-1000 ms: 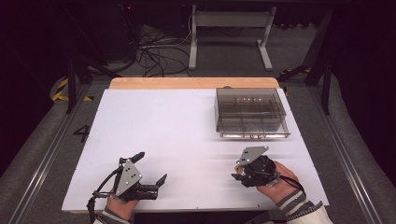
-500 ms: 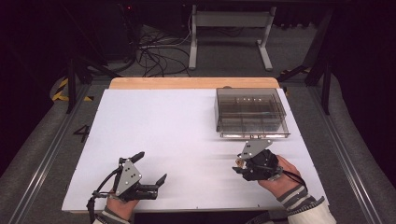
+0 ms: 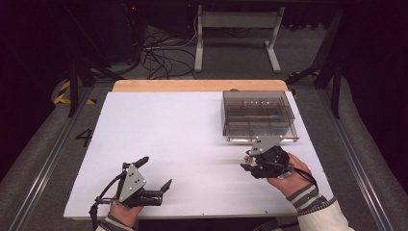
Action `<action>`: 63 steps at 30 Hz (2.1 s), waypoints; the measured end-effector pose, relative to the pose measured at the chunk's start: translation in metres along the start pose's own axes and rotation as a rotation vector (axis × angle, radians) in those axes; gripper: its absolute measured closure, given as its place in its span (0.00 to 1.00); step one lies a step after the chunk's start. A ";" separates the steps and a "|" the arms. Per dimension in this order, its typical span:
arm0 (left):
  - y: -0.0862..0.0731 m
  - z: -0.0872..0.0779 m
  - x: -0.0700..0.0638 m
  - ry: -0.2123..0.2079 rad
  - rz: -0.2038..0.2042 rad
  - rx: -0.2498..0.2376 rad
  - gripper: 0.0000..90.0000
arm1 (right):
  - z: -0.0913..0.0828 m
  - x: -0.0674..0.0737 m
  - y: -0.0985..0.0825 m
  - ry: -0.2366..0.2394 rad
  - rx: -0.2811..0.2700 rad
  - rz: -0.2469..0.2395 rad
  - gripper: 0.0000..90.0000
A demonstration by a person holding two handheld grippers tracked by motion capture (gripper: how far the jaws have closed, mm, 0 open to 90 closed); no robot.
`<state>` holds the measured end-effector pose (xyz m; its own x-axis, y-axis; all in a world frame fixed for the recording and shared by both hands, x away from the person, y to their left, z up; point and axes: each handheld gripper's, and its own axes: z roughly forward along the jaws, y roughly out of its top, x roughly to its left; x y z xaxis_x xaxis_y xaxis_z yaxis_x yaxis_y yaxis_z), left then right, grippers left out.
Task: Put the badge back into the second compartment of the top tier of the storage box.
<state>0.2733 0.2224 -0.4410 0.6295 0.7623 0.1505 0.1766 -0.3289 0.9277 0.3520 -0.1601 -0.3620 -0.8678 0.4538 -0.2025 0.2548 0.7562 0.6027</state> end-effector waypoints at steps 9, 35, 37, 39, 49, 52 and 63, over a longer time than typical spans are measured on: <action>0.000 0.000 0.000 0.000 -0.001 -0.001 0.02 | -0.004 -0.009 0.005 -0.016 -0.015 0.019 0.59; 0.000 0.000 0.000 -0.005 -0.010 0.001 0.02 | -0.012 -0.034 0.016 -0.068 -0.038 0.082 0.59; 0.000 0.000 0.001 -0.002 0.000 0.001 0.02 | -0.011 -0.036 0.016 -0.074 -0.037 0.091 0.59; 0.000 0.000 0.001 -0.001 -0.001 0.002 0.02 | -0.011 -0.038 0.017 -0.081 -0.035 0.096 0.59; 0.000 0.000 0.001 0.000 -0.001 0.000 0.02 | -0.008 -0.051 0.018 -0.094 -0.036 0.121 0.59; 0.000 0.000 0.001 -0.001 0.000 0.002 0.02 | -0.007 -0.055 0.018 -0.097 -0.035 0.130 0.59; 0.000 0.000 0.001 -0.004 0.001 -0.001 0.02 | -0.004 -0.066 0.014 -0.124 -0.046 0.179 0.59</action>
<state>0.2738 0.2234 -0.4407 0.6323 0.7600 0.1502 0.1749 -0.3289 0.9280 0.4111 -0.1812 -0.3366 -0.7505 0.6355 -0.1813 0.3776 0.6375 0.6716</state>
